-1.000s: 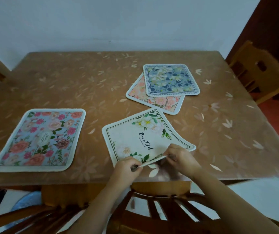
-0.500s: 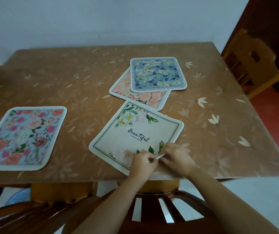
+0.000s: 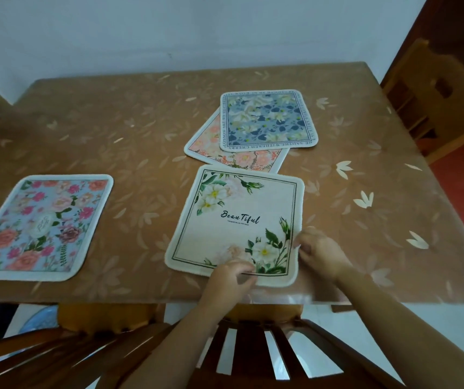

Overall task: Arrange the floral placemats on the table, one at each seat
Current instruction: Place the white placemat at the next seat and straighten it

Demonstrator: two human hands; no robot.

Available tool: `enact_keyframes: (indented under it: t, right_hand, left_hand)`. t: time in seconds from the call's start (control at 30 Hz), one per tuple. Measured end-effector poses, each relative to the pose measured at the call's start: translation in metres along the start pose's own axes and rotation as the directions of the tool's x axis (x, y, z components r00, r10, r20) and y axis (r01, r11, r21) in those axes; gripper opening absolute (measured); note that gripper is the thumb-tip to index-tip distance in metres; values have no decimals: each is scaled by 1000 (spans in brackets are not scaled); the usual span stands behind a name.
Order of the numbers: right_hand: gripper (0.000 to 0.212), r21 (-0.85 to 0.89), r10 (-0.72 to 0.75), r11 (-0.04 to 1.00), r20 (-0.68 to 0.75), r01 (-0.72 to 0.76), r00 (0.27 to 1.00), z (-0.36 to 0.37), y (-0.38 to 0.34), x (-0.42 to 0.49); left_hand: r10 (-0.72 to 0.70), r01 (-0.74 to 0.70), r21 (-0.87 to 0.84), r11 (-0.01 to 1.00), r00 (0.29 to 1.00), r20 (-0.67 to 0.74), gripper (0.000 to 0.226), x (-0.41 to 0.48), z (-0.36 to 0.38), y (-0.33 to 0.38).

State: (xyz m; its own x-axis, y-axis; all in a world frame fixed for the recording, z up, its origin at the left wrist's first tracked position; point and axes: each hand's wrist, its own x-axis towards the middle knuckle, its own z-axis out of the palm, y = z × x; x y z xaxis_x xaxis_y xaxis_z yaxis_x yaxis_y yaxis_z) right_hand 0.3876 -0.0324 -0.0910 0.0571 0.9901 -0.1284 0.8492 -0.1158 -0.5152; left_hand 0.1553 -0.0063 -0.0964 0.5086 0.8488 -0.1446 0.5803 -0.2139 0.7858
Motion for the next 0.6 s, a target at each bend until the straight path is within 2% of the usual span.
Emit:
enact_keyframes:
  t: [0.13,0.3,0.43,0.6]
  right_hand:
    - [12,-86,19,996,-17,-20,1000,0,12,3]
    - [22,-117,-111,987,-7,110,994,18,-5,-8]
    - [24,-69,-185,979,79,191,979,39,-25,-19]
    - [39,-158,-192,965,117,210,974,52,-38,-21]
  left_hand:
    - [31,-36,169,985,999,34,39,-2,2,-15]
    - [111,-130,404,906,991,69,45,-3,3,-34]
    - [178,-158,419,894,984,-10,35,-2,4,-40]
    - [215,-168,428,888,975,-63,27,-1,4,-41]
